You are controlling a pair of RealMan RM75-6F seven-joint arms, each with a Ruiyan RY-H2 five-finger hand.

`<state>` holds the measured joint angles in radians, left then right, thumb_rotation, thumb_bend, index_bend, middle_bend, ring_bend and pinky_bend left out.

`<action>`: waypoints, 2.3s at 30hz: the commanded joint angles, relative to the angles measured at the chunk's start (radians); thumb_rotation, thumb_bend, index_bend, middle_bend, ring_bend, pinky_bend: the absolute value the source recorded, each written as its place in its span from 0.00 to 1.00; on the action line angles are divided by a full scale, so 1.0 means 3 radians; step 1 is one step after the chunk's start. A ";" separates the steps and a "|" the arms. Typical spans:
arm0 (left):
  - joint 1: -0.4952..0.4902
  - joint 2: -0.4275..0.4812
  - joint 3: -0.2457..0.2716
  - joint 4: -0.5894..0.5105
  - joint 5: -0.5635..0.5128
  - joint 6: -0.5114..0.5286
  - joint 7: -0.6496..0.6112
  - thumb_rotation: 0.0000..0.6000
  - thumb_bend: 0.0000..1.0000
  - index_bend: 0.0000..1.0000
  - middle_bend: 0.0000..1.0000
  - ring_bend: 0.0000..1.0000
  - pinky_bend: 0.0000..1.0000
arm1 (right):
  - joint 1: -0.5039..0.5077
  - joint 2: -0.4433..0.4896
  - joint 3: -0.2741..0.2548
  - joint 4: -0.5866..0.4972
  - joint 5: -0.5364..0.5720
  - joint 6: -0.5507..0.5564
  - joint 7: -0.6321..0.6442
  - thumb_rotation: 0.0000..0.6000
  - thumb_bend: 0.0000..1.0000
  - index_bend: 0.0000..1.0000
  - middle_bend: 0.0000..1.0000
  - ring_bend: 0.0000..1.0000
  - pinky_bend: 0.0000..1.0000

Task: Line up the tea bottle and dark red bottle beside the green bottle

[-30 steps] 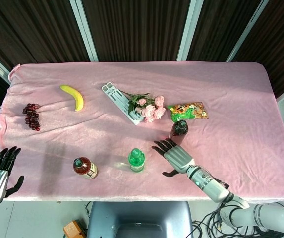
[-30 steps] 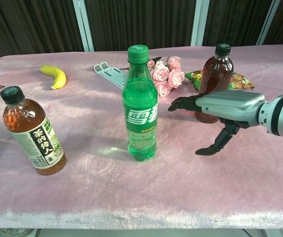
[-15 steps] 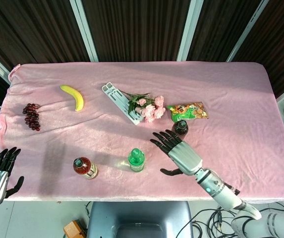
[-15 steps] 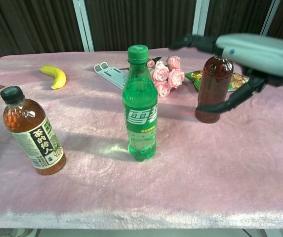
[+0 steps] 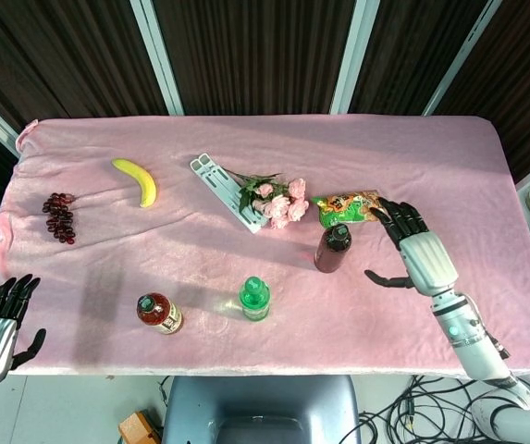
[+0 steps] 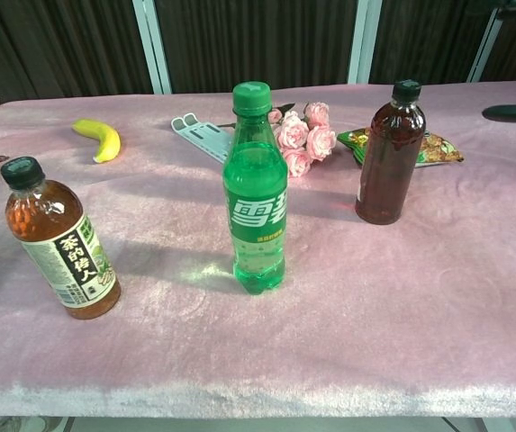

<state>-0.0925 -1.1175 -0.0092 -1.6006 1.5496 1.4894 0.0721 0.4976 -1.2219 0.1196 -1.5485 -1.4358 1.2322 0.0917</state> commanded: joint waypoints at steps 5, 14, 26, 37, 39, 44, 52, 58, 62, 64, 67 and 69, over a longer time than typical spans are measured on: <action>-0.0015 -0.0012 -0.0013 -0.0005 -0.0029 -0.0028 0.0035 1.00 0.37 0.00 0.05 0.03 0.12 | 0.0144 -0.0253 0.0009 0.0659 0.0133 -0.0579 0.0720 1.00 0.28 0.00 0.00 0.00 0.07; -0.0013 -0.0015 -0.0013 0.0001 -0.0051 -0.0040 0.0046 1.00 0.37 0.00 0.05 0.03 0.12 | 0.0338 -0.0832 -0.0056 0.1445 -0.0195 -0.0726 0.2032 1.00 0.28 0.00 0.00 0.00 0.15; -0.0003 0.0000 -0.0005 0.0010 -0.0052 -0.0039 0.0009 1.00 0.37 0.00 0.05 0.03 0.12 | 0.0625 -0.1134 -0.0109 0.1812 -0.0327 -0.0986 0.2554 1.00 0.28 0.15 0.10 0.09 0.25; 0.0006 0.0010 -0.0007 0.0018 -0.0058 -0.0027 -0.0014 1.00 0.38 0.00 0.05 0.03 0.12 | 0.0647 -0.1421 0.0024 0.2058 -0.0142 -0.0918 0.2431 1.00 0.28 0.69 0.46 0.46 0.43; 0.0006 0.0010 -0.0007 0.0018 -0.0056 -0.0026 -0.0014 1.00 0.38 0.00 0.05 0.03 0.12 | 0.0643 -0.1429 0.0028 0.2063 -0.0137 -0.0906 0.2426 1.00 0.28 0.74 0.49 0.50 0.45; 0.0006 0.0007 -0.0002 0.0019 -0.0044 -0.0026 -0.0011 1.00 0.38 0.00 0.05 0.03 0.12 | 0.0577 -0.1463 0.0015 0.1996 -0.0280 -0.0529 0.2364 1.00 0.28 0.85 0.56 0.58 0.49; -0.0002 -0.0002 0.0001 0.0014 -0.0040 -0.0040 0.0011 1.00 0.38 0.00 0.05 0.03 0.12 | 0.0477 -0.1391 -0.0141 0.1364 -0.0578 -0.0088 0.2087 1.00 0.28 0.90 0.60 0.62 0.55; 0.0009 0.0007 0.0009 0.0019 -0.0016 -0.0016 -0.0014 1.00 0.38 0.00 0.05 0.03 0.12 | 0.0477 -0.1406 -0.0246 0.1136 -0.0649 -0.0123 0.1817 1.00 0.28 0.90 0.60 0.62 0.55; 0.0012 0.0015 0.0015 0.0023 -0.0007 -0.0011 -0.0036 1.00 0.38 0.00 0.05 0.03 0.12 | 0.0482 -0.1474 -0.0255 0.1168 -0.0619 -0.0168 0.1756 1.00 0.28 0.90 0.60 0.62 0.55; 0.0017 0.0017 0.0018 0.0025 -0.0001 -0.0004 -0.0045 1.00 0.38 0.00 0.05 0.03 0.12 | 0.0479 -0.1501 -0.0257 0.1194 -0.0606 -0.0175 0.1755 1.00 0.28 0.90 0.60 0.62 0.55; 0.0020 0.0017 0.0019 0.0029 0.0002 0.0000 -0.0047 1.00 0.38 0.00 0.05 0.03 0.12 | 0.0478 -0.1532 -0.0263 0.1230 -0.0596 -0.0184 0.1770 1.00 0.28 0.90 0.60 0.62 0.55; 0.0018 0.0017 0.0020 0.0029 0.0004 -0.0002 -0.0046 1.00 0.38 0.00 0.05 0.03 0.12 | 0.0481 -0.1547 -0.0266 0.1248 -0.0593 -0.0192 0.1796 1.00 0.28 0.90 0.60 0.62 0.55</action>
<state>-0.0871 -1.1123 -0.0032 -1.5920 1.5509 1.4887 0.0585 0.6415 -1.6837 0.0404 -1.1767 -1.6145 1.1758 0.6276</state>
